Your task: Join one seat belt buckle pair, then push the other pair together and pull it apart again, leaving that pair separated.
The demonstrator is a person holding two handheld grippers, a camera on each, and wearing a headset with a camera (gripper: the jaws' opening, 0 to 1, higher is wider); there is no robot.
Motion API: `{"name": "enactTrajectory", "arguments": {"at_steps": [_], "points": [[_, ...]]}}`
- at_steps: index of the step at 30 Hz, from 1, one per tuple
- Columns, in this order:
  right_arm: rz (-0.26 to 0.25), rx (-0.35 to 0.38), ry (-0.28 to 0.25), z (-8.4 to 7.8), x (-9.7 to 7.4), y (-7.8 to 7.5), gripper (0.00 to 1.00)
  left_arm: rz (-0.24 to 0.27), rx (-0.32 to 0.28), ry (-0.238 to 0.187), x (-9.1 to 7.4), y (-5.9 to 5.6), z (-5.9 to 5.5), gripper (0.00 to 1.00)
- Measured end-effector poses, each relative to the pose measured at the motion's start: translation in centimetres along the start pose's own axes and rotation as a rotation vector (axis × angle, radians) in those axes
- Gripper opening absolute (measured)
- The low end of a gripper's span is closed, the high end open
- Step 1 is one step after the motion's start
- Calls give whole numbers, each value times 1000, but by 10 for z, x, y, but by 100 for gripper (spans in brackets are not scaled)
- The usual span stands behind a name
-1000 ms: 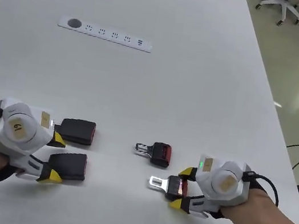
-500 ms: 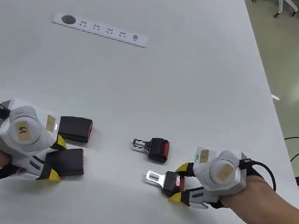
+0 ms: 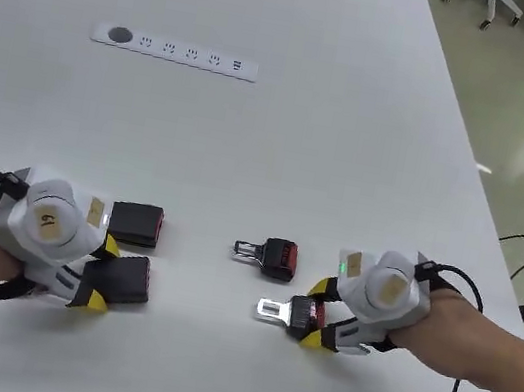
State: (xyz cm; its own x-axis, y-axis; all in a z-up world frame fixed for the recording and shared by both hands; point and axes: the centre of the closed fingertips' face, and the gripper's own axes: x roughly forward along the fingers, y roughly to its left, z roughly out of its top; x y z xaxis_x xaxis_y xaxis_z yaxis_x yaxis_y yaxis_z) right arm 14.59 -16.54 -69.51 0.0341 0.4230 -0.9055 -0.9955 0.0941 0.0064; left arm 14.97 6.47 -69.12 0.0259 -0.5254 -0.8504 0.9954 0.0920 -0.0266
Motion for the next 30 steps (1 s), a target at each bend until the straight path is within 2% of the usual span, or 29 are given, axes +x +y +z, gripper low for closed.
{"name": "enactTrajectory", "arguments": {"at_steps": [11,16,30], "points": [[-4,11,4,7,2,4,33,-8,8,8,1,0,-1,35],[1,-7,-13,23,9,10,33,-6,6,8,1,-1,0,35],[-1,-11,-71,55,26,12,33,-8,9,2,1,-2,0,35]]}}
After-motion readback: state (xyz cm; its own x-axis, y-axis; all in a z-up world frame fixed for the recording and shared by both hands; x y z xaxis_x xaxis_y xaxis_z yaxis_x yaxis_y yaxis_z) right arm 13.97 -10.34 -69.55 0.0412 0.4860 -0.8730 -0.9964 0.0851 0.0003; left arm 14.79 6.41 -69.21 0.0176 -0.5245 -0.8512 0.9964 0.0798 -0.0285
